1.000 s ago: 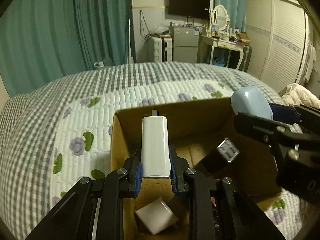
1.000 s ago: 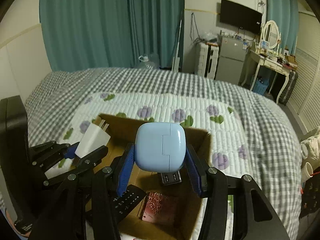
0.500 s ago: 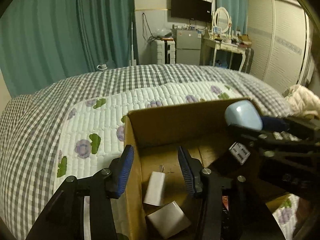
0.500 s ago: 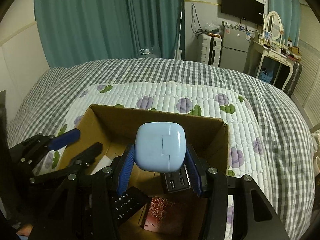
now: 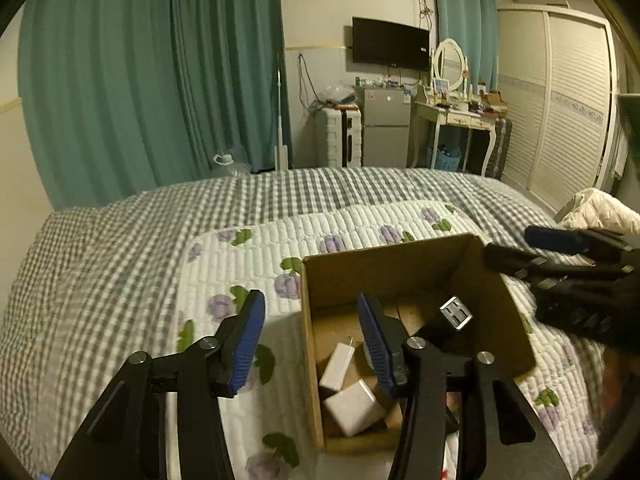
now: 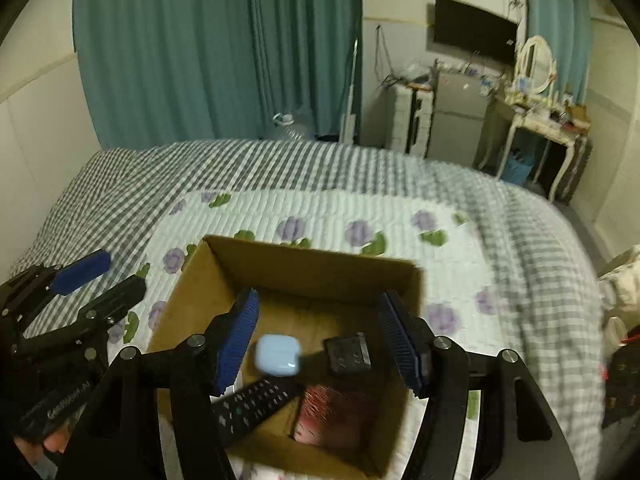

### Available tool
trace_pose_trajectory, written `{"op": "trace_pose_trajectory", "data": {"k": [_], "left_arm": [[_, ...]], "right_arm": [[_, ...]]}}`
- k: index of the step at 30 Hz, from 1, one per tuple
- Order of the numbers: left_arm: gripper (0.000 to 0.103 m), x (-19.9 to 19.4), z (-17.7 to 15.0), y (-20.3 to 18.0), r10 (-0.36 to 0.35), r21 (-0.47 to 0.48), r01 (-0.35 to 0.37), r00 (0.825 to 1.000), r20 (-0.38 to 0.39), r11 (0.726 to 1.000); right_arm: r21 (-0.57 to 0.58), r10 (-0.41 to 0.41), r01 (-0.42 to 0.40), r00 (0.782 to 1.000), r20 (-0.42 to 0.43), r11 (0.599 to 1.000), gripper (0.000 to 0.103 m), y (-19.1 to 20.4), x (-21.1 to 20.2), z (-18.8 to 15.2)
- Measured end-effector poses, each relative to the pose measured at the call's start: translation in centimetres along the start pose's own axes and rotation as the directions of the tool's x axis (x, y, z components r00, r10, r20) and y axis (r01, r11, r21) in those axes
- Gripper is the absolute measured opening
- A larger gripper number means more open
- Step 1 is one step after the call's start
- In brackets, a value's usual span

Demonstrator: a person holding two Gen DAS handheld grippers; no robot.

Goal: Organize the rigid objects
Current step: 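Open the right tool and drop the light-blue earbud case into the box, then move both tools back and grasp the white-and-red bottle with the right tool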

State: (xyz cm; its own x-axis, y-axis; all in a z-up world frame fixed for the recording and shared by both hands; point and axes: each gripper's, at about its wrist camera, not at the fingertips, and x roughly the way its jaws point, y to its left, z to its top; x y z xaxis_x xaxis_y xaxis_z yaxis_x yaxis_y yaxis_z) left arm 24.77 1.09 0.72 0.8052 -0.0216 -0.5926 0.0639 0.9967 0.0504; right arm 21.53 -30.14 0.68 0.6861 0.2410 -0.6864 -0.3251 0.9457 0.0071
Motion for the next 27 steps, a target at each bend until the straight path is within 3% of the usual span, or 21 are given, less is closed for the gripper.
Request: {"op": "trace_pose_trajectory", "data": {"k": [4, 8, 12, 14, 17, 24, 27], "left_arm": [[0.056, -4.2, -0.8, 0.0, 0.002, -0.002, -0.002, 1.000, 0.021, 1.000], [0.073, -8.1, -2.6, -0.4, 0.004, 0.001, -0.004, 0.998, 0.056, 1.000], [0.083, -10.5, -5.0, -0.8, -0.005, 0.002, 0.005, 0.998, 0.056, 1.000], [0.096, -10.7, -6.3, -0.7, -0.008, -0.009, 0.008, 0.999, 0.053, 1.000], [0.103, -10.1, -8.3, -0.4, -0.003, -0.008, 0.004, 0.999, 0.040, 1.000], [0.103, -5.8, -12.7, -0.2, 0.011, -0.007, -0.011, 0.997, -0.072, 1.000], [0.103, -3.6, -14.3, -0.1, 0.023, -0.007, -0.024, 0.993, -0.117, 1.000]], "right_arm": [[0.014, -0.025, 0.025, 0.999, 0.028, 1.000, 0.067, -0.2, -5.6, -0.6], [0.016, -0.058, 0.057, 0.996, 0.062, 0.998, 0.073, 0.4, -10.6, -2.5], [0.027, -0.056, 0.055, 0.997, 0.056, 0.998, 0.077, 1.3, -13.4, -4.9], [0.042, -0.065, 0.062, 0.996, 0.054, 0.997, 0.085, 1.6, -14.1, -6.2], [0.071, -0.065, 0.062, 0.997, 0.041, 0.996, 0.093, 2.0, -13.9, -8.2], [0.050, -0.091, 0.096, 0.991, -0.098, 0.994, 0.093, 2.5, -7.8, -13.3], [0.068, -0.061, 0.073, 0.984, -0.165, 0.995, 0.093, 2.3, -3.9, -15.6]]}}
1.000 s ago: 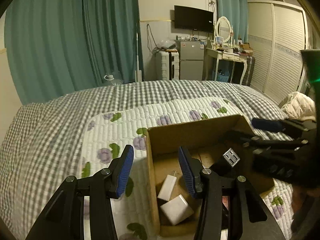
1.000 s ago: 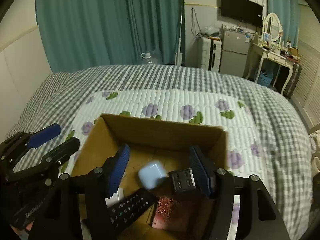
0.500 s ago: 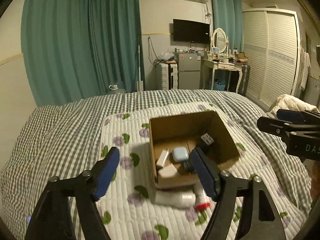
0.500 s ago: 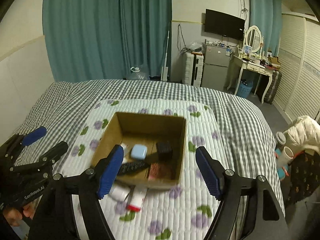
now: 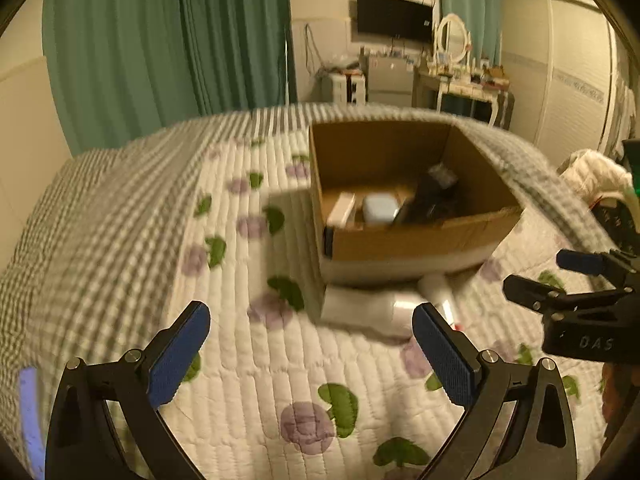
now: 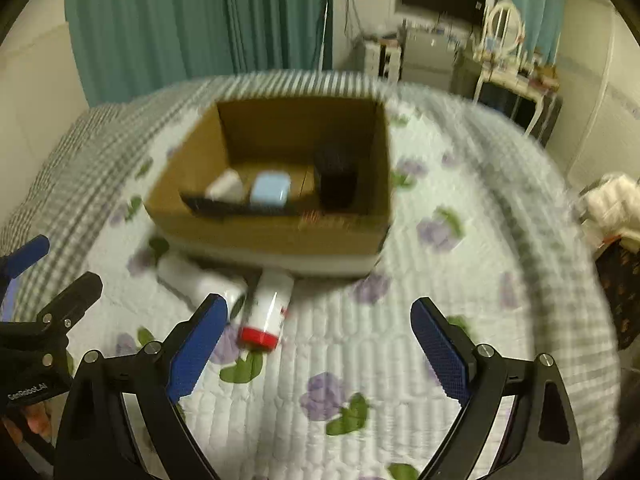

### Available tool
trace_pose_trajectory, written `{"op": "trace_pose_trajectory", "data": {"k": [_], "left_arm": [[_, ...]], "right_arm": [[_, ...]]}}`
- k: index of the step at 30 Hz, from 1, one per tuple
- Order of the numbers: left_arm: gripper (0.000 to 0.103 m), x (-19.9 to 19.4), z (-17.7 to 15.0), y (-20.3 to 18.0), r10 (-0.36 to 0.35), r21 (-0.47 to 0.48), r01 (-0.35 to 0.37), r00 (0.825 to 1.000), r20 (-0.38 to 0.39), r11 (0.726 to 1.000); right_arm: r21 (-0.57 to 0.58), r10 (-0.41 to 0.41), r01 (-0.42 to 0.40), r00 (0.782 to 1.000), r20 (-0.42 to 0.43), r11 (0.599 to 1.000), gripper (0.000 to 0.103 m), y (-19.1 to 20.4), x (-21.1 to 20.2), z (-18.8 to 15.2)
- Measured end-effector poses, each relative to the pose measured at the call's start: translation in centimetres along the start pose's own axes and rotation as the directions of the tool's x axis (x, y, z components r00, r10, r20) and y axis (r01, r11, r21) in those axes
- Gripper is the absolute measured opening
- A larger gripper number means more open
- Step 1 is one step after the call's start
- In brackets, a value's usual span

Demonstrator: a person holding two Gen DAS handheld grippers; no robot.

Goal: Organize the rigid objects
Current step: 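Move both tools back and grasp the white-and-red bottle with the right tool, then lower the left tool and grasp the white hair dryer while the right tool holds the bottle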

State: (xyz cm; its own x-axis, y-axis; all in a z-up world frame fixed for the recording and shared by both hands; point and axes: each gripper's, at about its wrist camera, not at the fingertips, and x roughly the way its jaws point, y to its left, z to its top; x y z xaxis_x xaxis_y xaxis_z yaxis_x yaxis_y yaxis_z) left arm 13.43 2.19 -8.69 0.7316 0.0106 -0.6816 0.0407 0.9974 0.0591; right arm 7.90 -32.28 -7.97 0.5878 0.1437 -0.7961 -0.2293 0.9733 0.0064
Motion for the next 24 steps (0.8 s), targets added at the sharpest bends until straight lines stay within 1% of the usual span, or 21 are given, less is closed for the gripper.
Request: {"op": "trace_pose_trajectory", "data": {"k": [2, 5, 7, 8, 9, 11, 12, 13, 14, 15, 17, 19, 22, 24], "left_arm": [[0.103, 1.7, -0.8, -0.1, 0.004, 0.003, -0.004, 0.999, -0.033, 1.000], [0.103, 3.7, -1.8, -0.2, 0.027, 0.028, -0.025, 0.998, -0.063, 0.999], [0.103, 4.6, -2.0, -0.4, 0.041, 0.052, -0.036, 0.996, -0.081, 0.998], [0.103, 5.3, -2.3, -0.4, 0.047, 0.071, -0.040, 0.994, -0.095, 0.997], [0.103, 5.6, -2.4, -0.5, 0.049, 0.081, -0.041, 0.994, -0.099, 0.996], [0.103, 6.2, -2.5, -0.7, 0.062, 0.115, -0.049, 0.993, -0.104, 0.992], [0.103, 6.4, -2.6, -0.8, 0.068, 0.127, -0.055, 0.992, -0.105, 0.990], [0.103, 6.6, -2.7, -0.8, 0.071, 0.134, -0.057, 0.992, -0.108, 0.989], [0.103, 6.7, -2.8, -0.9, 0.068, 0.139, -0.052, 0.991, -0.113, 0.989], [0.103, 6.9, -2.9, -1.0, 0.063, 0.145, -0.045, 0.991, -0.117, 0.988], [0.103, 6.7, -3.1, -1.6, 0.054, 0.177, -0.033, 0.992, -0.114, 0.984], [0.103, 6.4, -3.2, -2.5, 0.051, 0.230, -0.027, 0.994, -0.097, 0.973], [0.103, 5.9, -3.2, -4.3, 0.043, 0.323, -0.019, 0.997, -0.067, 0.946], [0.103, 5.8, -3.0, -5.5, 0.053, 0.392, -0.038, 0.998, -0.025, 0.919]], "right_arm": [[0.007, 0.015, -0.015, 0.999, -0.041, 1.000, 0.093, 0.1, 2.2, -0.5], [0.001, 0.031, -0.031, 0.998, -0.061, 1.000, 0.092, 0.8, 4.9, -0.8], [0.001, 0.034, -0.034, 0.995, -0.092, 0.999, 0.084, 1.0, 6.8, -0.9], [0.008, 0.038, -0.037, 0.992, -0.116, 0.999, 0.078, 1.0, 7.8, -0.9], [0.015, 0.039, -0.038, 0.990, -0.137, 0.999, 0.076, 1.0, 8.7, -1.0], [0.040, 0.084, -0.078, 0.985, -0.153, 0.996, 0.075, 1.0, 10.0, -1.0], [0.045, 0.108, -0.102, 0.982, -0.157, 0.994, 0.070, 1.2, 10.5, -1.0], [0.038, 0.115, -0.110, 0.980, -0.163, 0.993, 0.066, 1.4, 10.8, -1.0], [0.021, 0.121, -0.119, 0.978, -0.170, 0.993, 0.054, 1.8, 11.2, -1.1], [0.004, 0.127, -0.129, 0.976, -0.175, 0.992, 0.040, 2.1, 11.3, -1.2], [-0.041, 0.112, -0.121, 0.978, -0.177, 0.992, 0.038, 2.6, 11.1, -1.7], [-0.043, 0.087, -0.094, 0.984, -0.155, 0.995, 0.037, 2.1, 10.1, -2.1], [0.017, 0.081, -0.080, 0.987, -0.139, 0.997, 0.037, 0.5, 8.5, -2.4], [0.057, 0.079, -0.072, 0.988, -0.132, 0.996, 0.036, -0.7, 7.4, -2.4]]}}
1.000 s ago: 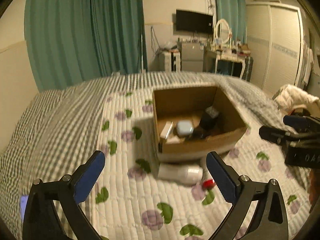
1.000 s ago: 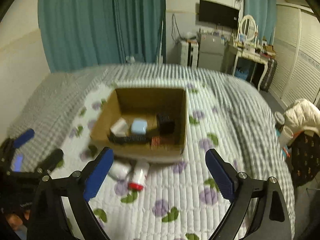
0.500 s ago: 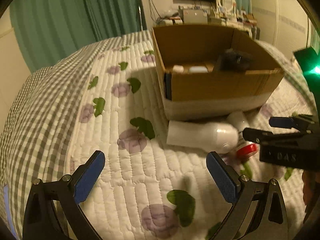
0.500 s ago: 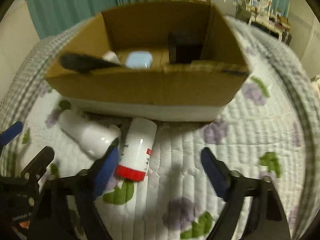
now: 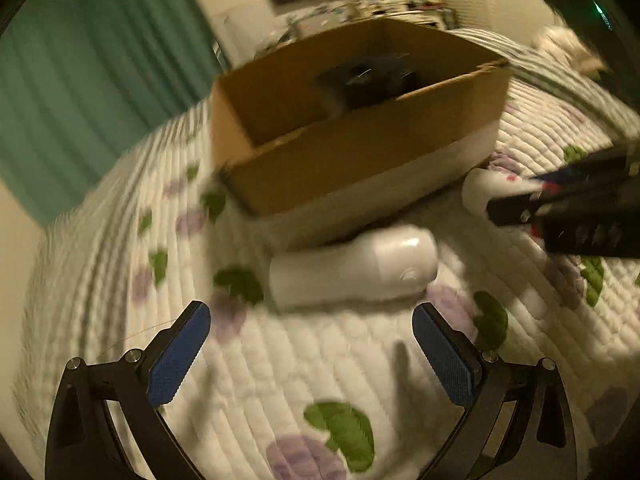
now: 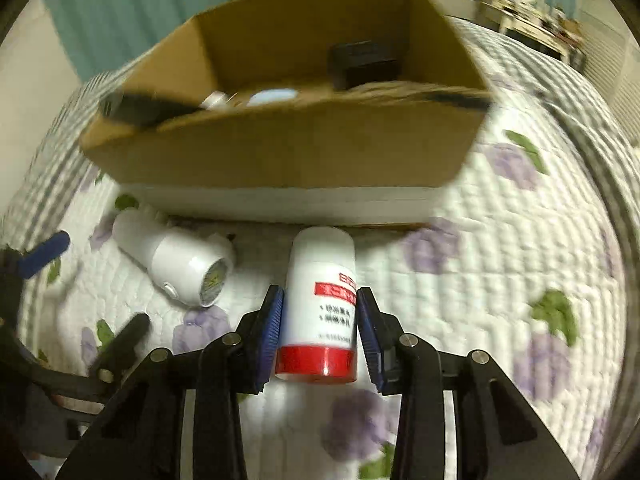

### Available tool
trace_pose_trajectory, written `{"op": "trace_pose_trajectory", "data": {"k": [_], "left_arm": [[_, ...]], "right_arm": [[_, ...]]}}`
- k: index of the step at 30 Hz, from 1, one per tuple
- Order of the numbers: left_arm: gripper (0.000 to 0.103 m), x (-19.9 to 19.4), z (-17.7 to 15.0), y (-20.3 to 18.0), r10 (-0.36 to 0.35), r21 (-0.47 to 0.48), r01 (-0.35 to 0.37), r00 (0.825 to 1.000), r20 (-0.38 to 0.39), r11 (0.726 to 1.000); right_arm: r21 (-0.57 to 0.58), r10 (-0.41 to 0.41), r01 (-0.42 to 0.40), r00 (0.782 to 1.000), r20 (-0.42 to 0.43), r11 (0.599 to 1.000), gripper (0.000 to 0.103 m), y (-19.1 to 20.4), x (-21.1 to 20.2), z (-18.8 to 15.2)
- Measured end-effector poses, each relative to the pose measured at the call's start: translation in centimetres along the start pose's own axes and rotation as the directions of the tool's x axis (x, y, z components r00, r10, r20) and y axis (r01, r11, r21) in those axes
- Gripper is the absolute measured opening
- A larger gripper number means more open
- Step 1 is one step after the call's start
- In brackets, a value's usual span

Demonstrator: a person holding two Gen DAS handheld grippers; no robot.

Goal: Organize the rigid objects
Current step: 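Lower the left tool and grasp the white hair dryer while the right tool holds the bottle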

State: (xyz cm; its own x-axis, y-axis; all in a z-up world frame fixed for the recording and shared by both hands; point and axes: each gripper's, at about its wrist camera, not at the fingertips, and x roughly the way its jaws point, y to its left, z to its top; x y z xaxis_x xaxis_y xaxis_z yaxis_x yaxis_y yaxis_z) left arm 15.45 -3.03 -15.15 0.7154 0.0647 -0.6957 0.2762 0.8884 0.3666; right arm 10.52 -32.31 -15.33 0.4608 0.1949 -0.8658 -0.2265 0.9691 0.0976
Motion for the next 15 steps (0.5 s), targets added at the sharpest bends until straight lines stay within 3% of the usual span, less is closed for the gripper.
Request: {"op": "trace_pose_trajectory", "data": {"k": [5, 8, 15], "left_arm": [[0.100, 2.0, 1.0, -1.8, -0.039, 0.131, 0.039, 0.999, -0.008, 0.991], [0.097, 3.4, 1.1, -2.6, -0.023, 0.194, 0.025, 1.000, -0.014, 0.981], [0.094, 4.8, 1.5, -2.5, -0.057, 0.184, 0.056, 0.998, 0.000, 0.981]], "right_arm": [[0.060, -0.019, 0.018, 1.000, 0.016, 0.998, 0.036, -2.0, -2.3, 0.0], [0.082, -0.023, 0.022, 1.000, 0.011, 0.996, 0.036, -2.5, -2.6, -0.3], [0.134, -0.011, 0.014, 1.000, -0.018, 0.991, 0.036, -3.9, -0.8, 1.3]]}}
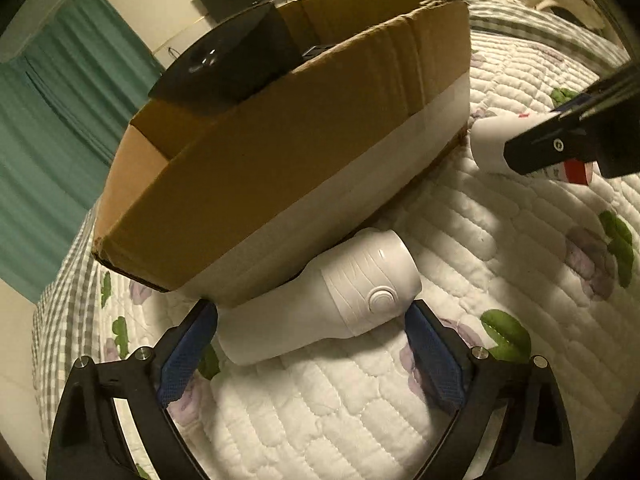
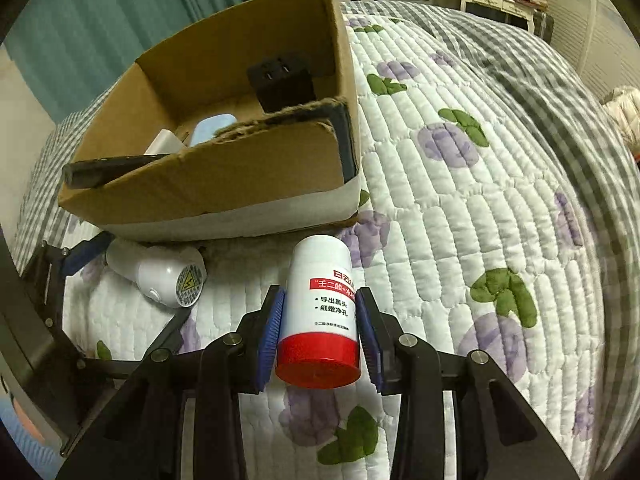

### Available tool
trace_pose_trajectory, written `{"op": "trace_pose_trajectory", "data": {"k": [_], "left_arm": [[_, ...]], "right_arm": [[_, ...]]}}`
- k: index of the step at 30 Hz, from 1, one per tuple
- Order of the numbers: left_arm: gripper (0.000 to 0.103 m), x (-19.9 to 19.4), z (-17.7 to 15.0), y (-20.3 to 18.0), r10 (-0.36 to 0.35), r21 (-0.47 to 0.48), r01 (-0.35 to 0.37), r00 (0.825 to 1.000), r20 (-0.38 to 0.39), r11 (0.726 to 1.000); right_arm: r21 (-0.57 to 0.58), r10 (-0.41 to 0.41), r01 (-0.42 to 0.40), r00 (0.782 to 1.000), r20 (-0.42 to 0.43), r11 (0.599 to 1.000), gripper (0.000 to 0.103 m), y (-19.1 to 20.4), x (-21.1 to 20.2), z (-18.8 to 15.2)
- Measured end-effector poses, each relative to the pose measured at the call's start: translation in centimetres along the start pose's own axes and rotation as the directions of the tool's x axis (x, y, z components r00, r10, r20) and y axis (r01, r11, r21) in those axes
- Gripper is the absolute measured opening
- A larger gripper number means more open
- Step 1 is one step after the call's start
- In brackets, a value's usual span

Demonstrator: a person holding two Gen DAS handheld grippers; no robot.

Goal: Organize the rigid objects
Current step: 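Lower the left tool and grasp the white hair dryer while the right tool holds the bottle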

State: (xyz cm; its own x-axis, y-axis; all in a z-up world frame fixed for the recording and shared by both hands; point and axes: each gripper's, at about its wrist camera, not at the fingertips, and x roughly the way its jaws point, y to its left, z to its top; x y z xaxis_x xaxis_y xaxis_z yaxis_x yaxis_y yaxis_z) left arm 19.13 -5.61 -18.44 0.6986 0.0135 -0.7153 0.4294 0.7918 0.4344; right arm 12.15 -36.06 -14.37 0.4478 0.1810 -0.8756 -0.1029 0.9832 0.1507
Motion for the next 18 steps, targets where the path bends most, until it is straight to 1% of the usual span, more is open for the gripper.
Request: {"op": "trace_pose_trajectory", "data": {"k": [1, 2, 3, 5, 6, 7, 8, 9, 10, 11, 13, 16, 18], "left_arm": [[0.081, 0.0, -0.1, 0.2, -0.022, -0.010, 0.022, 1.000, 0.000, 1.000], [0.072, -0.3, -0.1, 0.0, -0.042, -0.011, 0.042, 0.999, 0.008, 0.999], [0.069, -0.6, -0.1, -0.1, -0.037, 0.001, 0.037, 0.999, 0.014, 0.999], [0.055, -1.3, 0.0, -1.0, -0.017, 0.050, 0.016, 1.000, 0.019, 0.999], [0.051, -1.6, 0.1, -1.3, -0.015, 0.066, 0.014, 1.000, 0.021, 0.998], [0.041, -2.0, 0.1, -1.5, -0.027, 0.078, 0.025, 0.999, 0.023, 0.997], [0.024, -2.3, 0.2, -1.4, -0.045, 0.069, 0.043, 0.999, 0.021, 0.997], [0.017, -2.5, 0.3, -1.1, -0.058, 0.054, 0.057, 0.998, 0.017, 0.997], [0.013, -2.7, 0.4, -0.7, -0.074, 0.030, 0.074, 0.997, 0.006, 0.997], [0.013, -2.5, 0.4, -0.1, -0.078, 0.004, 0.078, 0.997, -0.009, 0.997], [0.014, -2.3, 0.1, 0.7, -0.052, -0.007, 0.052, 0.999, -0.013, 0.999], [0.019, -2.3, -0.5, 1.1, -0.019, 0.005, 0.019, 1.000, -0.003, 1.000], [0.034, -2.5, -0.8, 0.7, -0.011, 0.032, 0.011, 1.000, 0.017, 0.999]], "right_arm": [[-0.001, 0.000, 0.000, 1.000, 0.000, 1.000, 0.036, 0.0, 0.1, 0.0], [-0.005, -0.003, 0.003, 1.000, 0.000, 1.000, 0.036, 0.1, 0.2, 0.1], [-0.008, -0.004, 0.004, 1.000, -0.001, 1.000, 0.036, 0.1, 0.2, 0.2], [-0.014, -0.005, 0.005, 1.000, 0.001, 1.000, 0.036, 0.2, 0.3, 0.1], [-0.016, -0.004, 0.004, 1.000, 0.001, 1.000, 0.036, 0.4, 0.3, -0.1], [-0.015, -0.002, 0.002, 1.000, 0.001, 1.000, 0.036, 0.4, 0.3, -0.1], [-0.014, 0.000, 0.000, 1.000, 0.002, 1.000, 0.036, 0.4, 0.2, 0.0], [-0.013, 0.002, -0.002, 1.000, 0.004, 1.000, 0.036, 0.4, 0.0, -0.1], [-0.012, 0.003, -0.003, 1.000, 0.006, 1.000, 0.036, 0.4, -0.4, -0.2], [-0.011, 0.004, -0.004, 1.000, 0.010, 1.000, 0.036, 0.2, -0.7, -0.4], [-0.007, 0.009, -0.009, 1.000, 0.017, 1.000, 0.036, 0.0, -1.4, -0.7], [0.001, 0.013, -0.013, 0.999, 0.031, 1.000, 0.036, -0.8, -2.5, -0.9], [0.005, 0.014, -0.015, 0.999, 0.035, 1.000, 0.036, -1.0, -3.2, -1.3]]}}
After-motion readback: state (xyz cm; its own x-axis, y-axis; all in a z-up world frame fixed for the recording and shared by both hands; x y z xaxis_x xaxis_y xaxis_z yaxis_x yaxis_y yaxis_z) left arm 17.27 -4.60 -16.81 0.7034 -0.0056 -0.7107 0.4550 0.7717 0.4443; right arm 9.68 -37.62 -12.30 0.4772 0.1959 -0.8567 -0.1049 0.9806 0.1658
